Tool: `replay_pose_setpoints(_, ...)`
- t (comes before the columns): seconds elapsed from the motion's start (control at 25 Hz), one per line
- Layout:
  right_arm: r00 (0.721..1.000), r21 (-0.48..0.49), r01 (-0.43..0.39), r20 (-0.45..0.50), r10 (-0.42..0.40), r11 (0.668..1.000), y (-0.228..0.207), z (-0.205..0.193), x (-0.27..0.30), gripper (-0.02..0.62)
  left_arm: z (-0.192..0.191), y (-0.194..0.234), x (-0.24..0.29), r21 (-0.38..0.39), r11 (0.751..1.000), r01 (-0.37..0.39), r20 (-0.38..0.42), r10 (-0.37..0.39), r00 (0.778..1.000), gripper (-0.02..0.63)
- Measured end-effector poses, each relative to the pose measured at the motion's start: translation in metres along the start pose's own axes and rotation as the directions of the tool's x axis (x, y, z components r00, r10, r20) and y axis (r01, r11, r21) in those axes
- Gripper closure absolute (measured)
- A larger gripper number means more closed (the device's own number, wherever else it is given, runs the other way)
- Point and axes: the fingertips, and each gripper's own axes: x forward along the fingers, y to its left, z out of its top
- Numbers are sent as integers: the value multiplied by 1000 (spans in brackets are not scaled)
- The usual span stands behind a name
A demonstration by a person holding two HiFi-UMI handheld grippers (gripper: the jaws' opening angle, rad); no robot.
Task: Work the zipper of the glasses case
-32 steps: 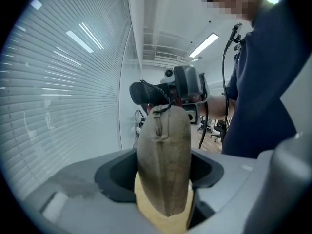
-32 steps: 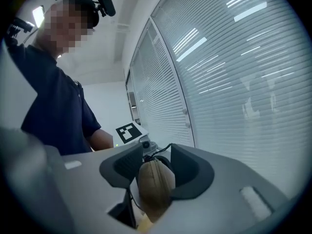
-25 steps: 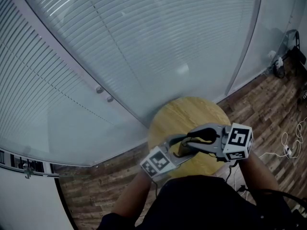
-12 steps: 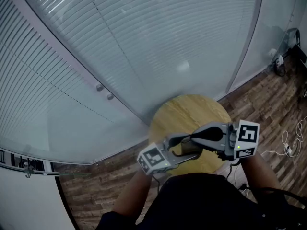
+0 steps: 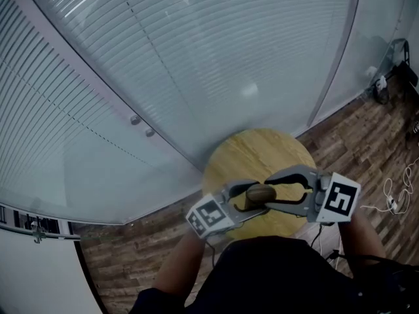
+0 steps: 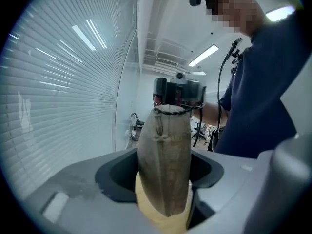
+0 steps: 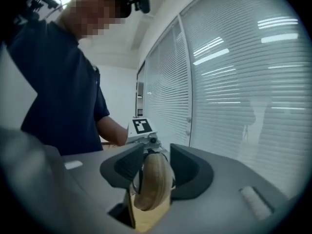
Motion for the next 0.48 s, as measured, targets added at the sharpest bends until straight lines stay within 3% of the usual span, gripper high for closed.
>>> replay_pose_setpoints(0.04, 1000, -21, -7, -8, 7, 1000, 6, 0, 3, 375, 0, 5, 1, -1, 1000, -19, -8, 19, 1000, 310)
replay_pose_setpoints(0.08, 1000, -28, -7, 11, 8, 1000, 9, 2, 4, 354, 0, 11, 1, -15, 999, -40, -9, 40, 999, 310)
replay_pose_setpoints(0.2, 997, -39, 69, 38, -67, 997, 4, 0, 5, 356, 2, 30, 2, -93, 989, -117, -22, 116, 993, 308)
replay_pose_setpoints(0.32, 982, -119, 186, 43, -182, 975, -8, -5, 12, 356, 1, 37, 4, -158, 975, -156, -56, 149, 987, 308)
replay_pose_setpoints(0.4, 980, -155, 195, 63, -187, 968, -9, -4, 15, 372, 4, 37, 6, -199, 968, -152, -60, 143, 988, 308)
replay_pose_setpoints(0.48, 980, -155, 193, 74, -184, 969, -9, -3, 15, 432, 7, 33, 6, -234, 963, -136, -57, 126, 990, 308)
